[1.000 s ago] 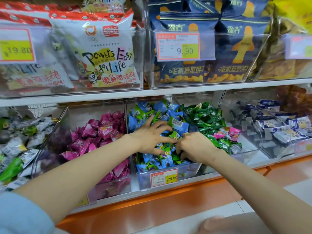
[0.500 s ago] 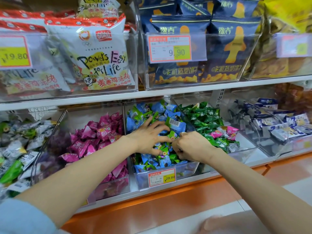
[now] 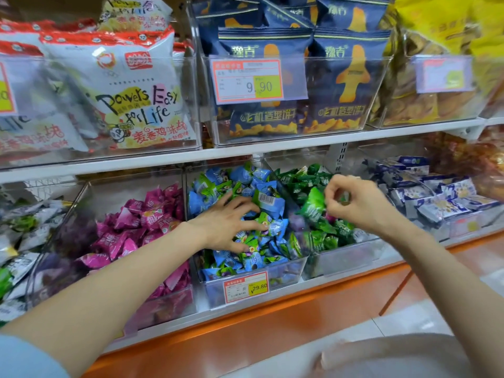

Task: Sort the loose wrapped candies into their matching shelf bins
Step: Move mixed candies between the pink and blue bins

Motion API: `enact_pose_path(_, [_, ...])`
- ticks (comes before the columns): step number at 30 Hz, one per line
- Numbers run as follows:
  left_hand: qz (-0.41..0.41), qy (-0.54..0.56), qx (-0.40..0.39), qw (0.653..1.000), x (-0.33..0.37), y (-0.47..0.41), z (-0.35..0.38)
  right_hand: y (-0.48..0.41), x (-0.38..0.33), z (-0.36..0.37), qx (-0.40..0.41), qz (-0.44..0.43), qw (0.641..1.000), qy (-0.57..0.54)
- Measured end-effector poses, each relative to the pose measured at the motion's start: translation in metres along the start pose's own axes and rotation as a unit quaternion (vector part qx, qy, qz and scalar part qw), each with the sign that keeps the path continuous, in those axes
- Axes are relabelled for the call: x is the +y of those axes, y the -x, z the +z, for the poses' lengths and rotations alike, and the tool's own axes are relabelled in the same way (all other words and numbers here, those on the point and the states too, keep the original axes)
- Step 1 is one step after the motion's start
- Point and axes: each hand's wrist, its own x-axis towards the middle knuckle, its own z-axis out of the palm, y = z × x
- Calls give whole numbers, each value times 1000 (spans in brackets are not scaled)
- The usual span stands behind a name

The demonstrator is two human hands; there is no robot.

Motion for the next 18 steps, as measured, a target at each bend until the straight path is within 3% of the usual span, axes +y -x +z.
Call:
enact_pose_path(3, [0,2,1,1000,0,0,0,8,24,-12,27,84,994,-65])
enact_pose_path(8, [5,-2,-3,1000,2,0,-1,13,61,-7,7,160,986,-44])
enact_pose_path(18, [6,3,-17,1000,3,1,-2,8,82,6,-28,189,981,12])
